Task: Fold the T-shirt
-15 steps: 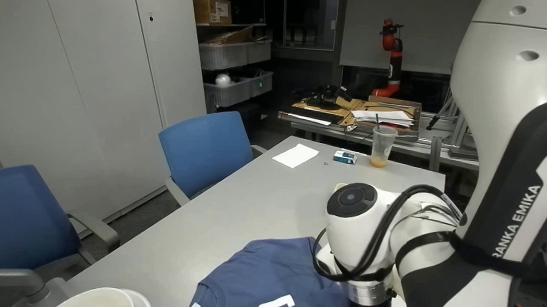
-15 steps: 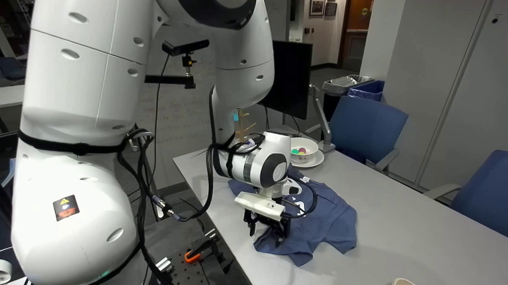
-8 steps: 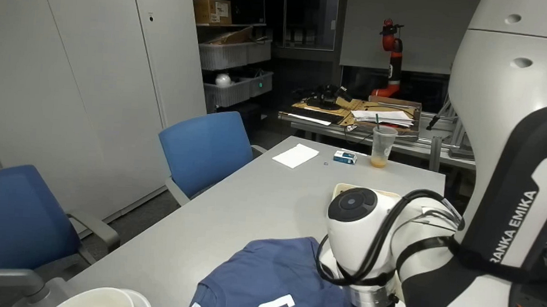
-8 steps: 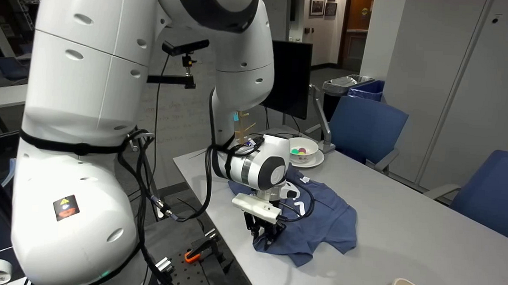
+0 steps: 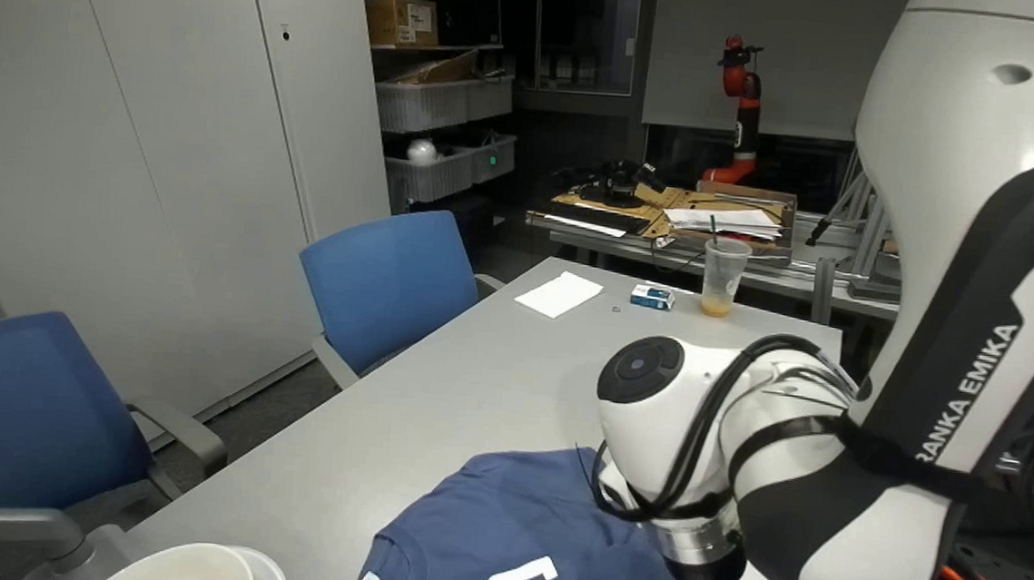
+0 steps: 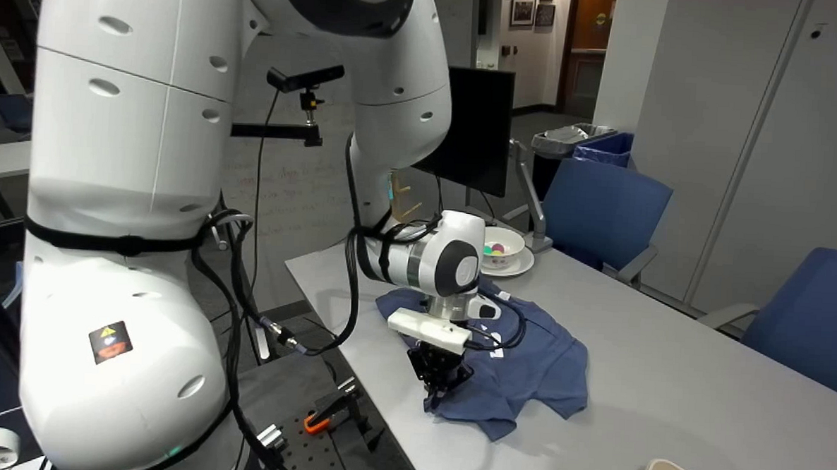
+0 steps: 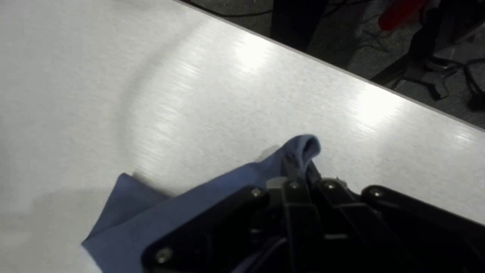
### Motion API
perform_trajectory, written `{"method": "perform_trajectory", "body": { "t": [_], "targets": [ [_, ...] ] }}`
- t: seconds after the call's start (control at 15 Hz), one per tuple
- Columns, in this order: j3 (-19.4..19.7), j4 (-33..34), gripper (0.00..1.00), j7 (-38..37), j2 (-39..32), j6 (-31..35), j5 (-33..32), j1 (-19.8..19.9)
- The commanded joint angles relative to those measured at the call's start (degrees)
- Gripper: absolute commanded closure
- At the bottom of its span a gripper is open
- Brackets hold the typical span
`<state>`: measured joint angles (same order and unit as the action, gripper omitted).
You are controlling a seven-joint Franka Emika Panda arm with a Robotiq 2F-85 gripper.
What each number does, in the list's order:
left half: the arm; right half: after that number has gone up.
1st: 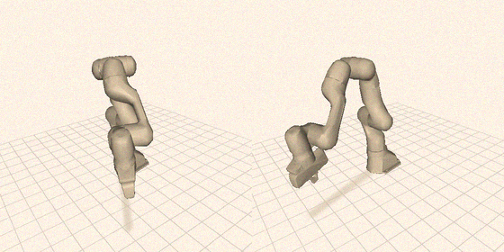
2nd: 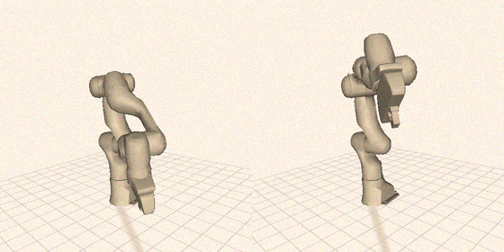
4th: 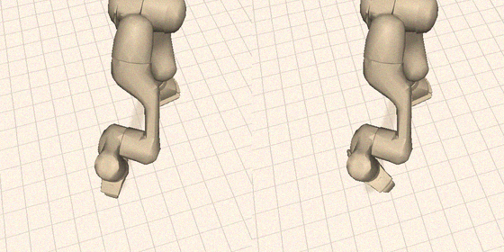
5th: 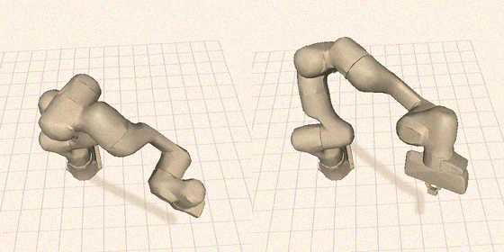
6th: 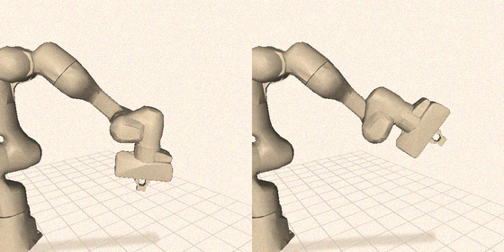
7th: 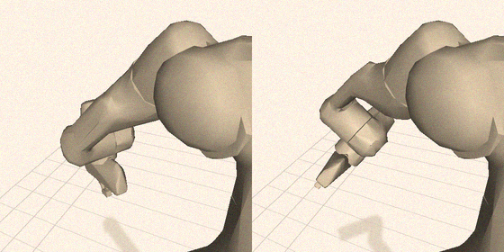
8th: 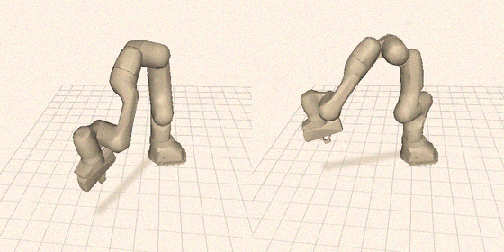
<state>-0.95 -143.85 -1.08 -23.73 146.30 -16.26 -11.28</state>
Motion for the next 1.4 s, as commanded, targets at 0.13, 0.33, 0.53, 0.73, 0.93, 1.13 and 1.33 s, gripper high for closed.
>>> {"method": "perform_trajectory", "body": {
  "t": [0.13, 0.33, 0.53, 0.73, 0.93, 1.13, 1.33],
  "targets": [
    [1.9, 6.3, 0.99, -7.3, 6.9, -14.1, -12.1, -3.9],
    [1.3, 12.1, 0.99, -11.9, 5.5, -13.9, -17.9, -3.5],
    [2.1, 18.1, 0.99, -18.3, 1.9, -12.2, -24.5, -3.5],
    [2.4, 23.9, 0.99, -25.1, -1.7, -12.2, -28.4, -3.4],
    [3.3, 29.2, 0.99, -30.8, -5.3, -11.5, -29.2, -3.1],
    [5.0, 33.5, 0.99, -37.2, -8.0, -9.9, -28.2, -2.9],
    [7.2, 36.5, 0.99, -44.9, -9.9, -7.2, -28.5, -3.2]
  ]
}}
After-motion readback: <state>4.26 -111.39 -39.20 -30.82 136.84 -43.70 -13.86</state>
